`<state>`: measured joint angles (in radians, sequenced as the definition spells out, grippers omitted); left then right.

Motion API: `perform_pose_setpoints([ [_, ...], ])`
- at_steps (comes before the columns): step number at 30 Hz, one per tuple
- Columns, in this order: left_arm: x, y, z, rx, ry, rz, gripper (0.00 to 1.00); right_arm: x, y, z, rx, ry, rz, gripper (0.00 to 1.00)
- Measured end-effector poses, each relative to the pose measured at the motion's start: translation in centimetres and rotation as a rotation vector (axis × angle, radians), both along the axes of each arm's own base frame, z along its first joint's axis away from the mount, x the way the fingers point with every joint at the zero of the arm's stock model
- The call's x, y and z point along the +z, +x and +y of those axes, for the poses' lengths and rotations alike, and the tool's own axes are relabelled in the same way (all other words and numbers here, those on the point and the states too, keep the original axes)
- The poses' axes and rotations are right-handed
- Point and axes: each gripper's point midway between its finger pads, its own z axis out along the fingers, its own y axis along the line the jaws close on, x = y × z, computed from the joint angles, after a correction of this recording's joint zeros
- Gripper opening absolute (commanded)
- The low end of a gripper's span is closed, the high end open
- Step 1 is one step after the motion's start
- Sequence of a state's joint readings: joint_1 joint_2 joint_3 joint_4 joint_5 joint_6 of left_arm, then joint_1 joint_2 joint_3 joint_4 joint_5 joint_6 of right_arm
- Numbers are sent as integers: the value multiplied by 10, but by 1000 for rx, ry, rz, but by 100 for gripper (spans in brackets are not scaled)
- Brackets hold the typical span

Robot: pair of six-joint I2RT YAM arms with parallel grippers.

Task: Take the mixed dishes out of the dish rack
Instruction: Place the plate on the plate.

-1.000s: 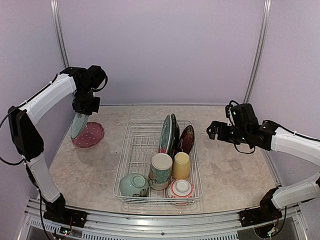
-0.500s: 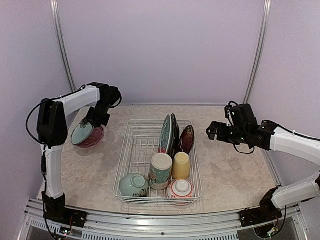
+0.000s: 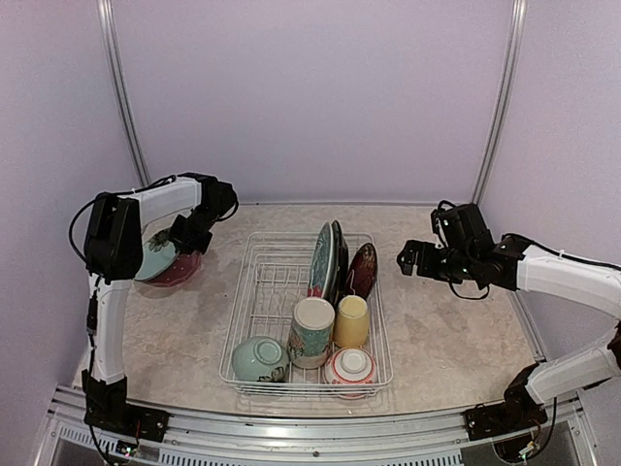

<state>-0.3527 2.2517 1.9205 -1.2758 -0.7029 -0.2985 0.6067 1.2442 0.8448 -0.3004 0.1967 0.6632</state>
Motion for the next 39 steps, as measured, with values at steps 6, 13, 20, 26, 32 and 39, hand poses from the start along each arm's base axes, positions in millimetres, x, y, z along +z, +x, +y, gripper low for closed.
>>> perform_pose_setpoints([
  [6, -8, 3, 1, 6, -3, 9, 17, 3, 2, 2, 2, 6, -5, 100],
  [13, -14, 0, -6, 6, -48, 29, 31, 3, 1, 3, 4, 13, -1, 100],
  [20, -18, -2, -12, 8, -84, 41, 51, 3, 1, 3, 2, 15, 0, 100],
  [26, -22, -3, -17, 7, -117, 55, 61, 3, 1, 3, 2, 16, 0, 100],
  [32, -20, -5, -23, 14, -166, 52, 70, 4, 1, 2, 1, 12, 4, 100],
  [39, 25, -8, -31, 5, -262, -45, 75, 13, 4, 2, -6, 4, 2, 100],
])
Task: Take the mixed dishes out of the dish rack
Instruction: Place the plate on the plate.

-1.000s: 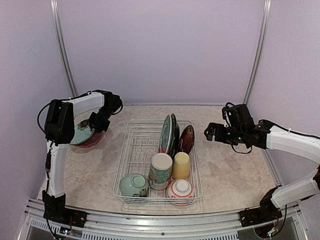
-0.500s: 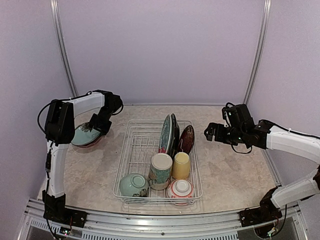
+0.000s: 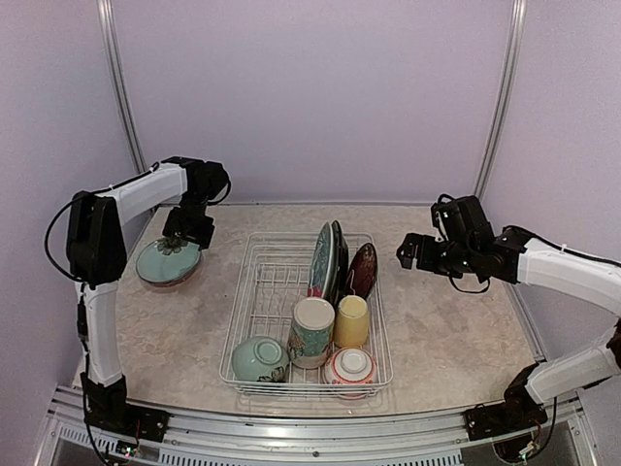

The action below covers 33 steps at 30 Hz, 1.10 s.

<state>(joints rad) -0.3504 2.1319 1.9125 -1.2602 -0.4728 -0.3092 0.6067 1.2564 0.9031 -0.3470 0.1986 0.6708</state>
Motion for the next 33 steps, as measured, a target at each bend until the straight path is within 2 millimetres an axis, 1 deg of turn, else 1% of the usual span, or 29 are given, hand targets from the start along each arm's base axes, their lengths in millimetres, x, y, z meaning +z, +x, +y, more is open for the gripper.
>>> perform_pose_setpoints([
  [3, 21, -3, -3, 0, -51, -50, 77, 1, 2, 1, -1, -4, 4, 100],
  [7, 36, -12, -11, -3, -156, -87, 84, -2, 3, 2, -1, -12, 16, 100],
  [10, 50, -18, -26, -19, -284, -127, 86, -4, 3, 2, -1, -19, 25, 100],
  [12, 65, -23, -40, -40, -396, -169, 87, -6, 3, 2, -1, -21, 29, 100],
  [16, 109, -35, -81, -128, -661, -252, 91, -5, 2, 1, -1, -23, 31, 100],
  [18, 136, -45, -107, -192, -805, -296, 91, -5, 3, 1, -3, -24, 30, 100],
  [19, 150, -54, -122, -235, -883, -312, 91, -5, 3, 1, -3, -24, 30, 100],
  [21, 171, -72, -148, -304, -997, -323, 91, -5, 3, 1, -3, -23, 30, 100],
  [23, 186, -93, -176, -375, -1103, -316, 90, -5, 3, 1, -3, -21, 29, 100],
  [25, 194, -114, -203, -437, -1181, -291, 83, -5, 3, 2, -2, -20, 28, 100],
  [27, 197, -133, -230, -494, -1230, -256, 79, -5, 3, 2, -1, -17, 26, 100],
  [30, 195, -156, -263, -556, -1264, -208, 70, -6, 2, 2, 1, -17, 26, 100],
  [32, 190, -166, -282, -584, -1263, -180, 61, -7, 2, 2, 1, -17, 27, 100],
  [33, 187, -168, -289, -588, -1259, -170, 57, -7, 2, 2, 2, -16, 27, 100],
])
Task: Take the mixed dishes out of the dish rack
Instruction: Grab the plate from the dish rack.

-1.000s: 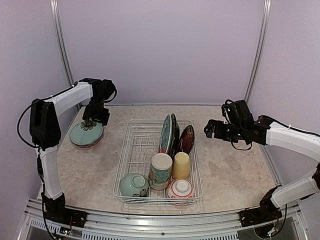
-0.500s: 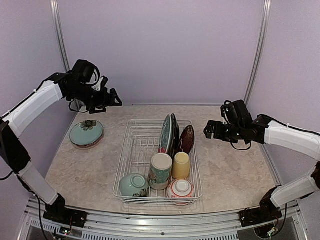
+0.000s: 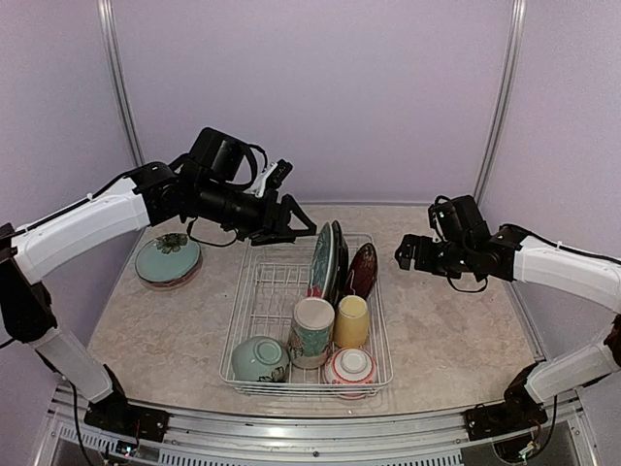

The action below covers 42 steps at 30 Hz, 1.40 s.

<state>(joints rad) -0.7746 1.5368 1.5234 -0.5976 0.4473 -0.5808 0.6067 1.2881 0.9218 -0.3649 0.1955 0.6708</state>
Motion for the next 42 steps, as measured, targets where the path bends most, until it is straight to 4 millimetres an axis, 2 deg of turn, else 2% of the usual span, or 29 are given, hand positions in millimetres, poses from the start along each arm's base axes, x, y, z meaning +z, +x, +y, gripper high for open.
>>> perform_pose_setpoints([
  [3, -16, -1, -25, -18, 50, -2, 44, 2, 0, 0, 1, 7, -9, 100],
  [7, -37, 4, -49, -11, 124, -13, 36, 3, -3, -3, -3, 12, -22, 100],
  [13, -58, 5, -64, 5, 215, -35, 26, 8, -7, -8, -13, 14, -42, 100],
  [34, -95, 29, -64, 135, 416, -42, 30, 1, -11, -13, -18, 4, -42, 100],
  [42, -98, 35, -61, 186, 478, -38, 35, 1, -11, -13, -17, 5, -43, 100],
])
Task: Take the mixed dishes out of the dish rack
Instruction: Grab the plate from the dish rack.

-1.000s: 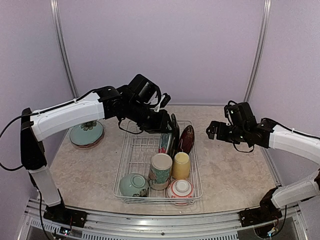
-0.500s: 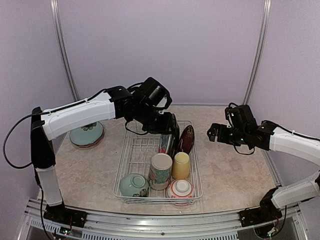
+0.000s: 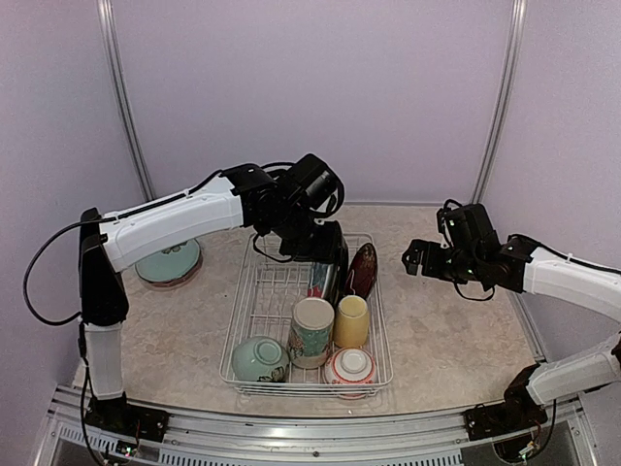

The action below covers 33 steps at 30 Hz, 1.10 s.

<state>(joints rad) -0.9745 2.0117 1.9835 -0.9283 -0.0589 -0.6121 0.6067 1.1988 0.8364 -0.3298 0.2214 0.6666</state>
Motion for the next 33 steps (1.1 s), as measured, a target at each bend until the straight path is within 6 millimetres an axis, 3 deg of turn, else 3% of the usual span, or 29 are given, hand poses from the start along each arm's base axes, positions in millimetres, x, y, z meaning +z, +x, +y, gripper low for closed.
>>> perform_pose_setpoints([
  [33, -21, 8, 12, 86, 50, 33, 25, 0, 0, 0, 0, 3, -2, 100],
])
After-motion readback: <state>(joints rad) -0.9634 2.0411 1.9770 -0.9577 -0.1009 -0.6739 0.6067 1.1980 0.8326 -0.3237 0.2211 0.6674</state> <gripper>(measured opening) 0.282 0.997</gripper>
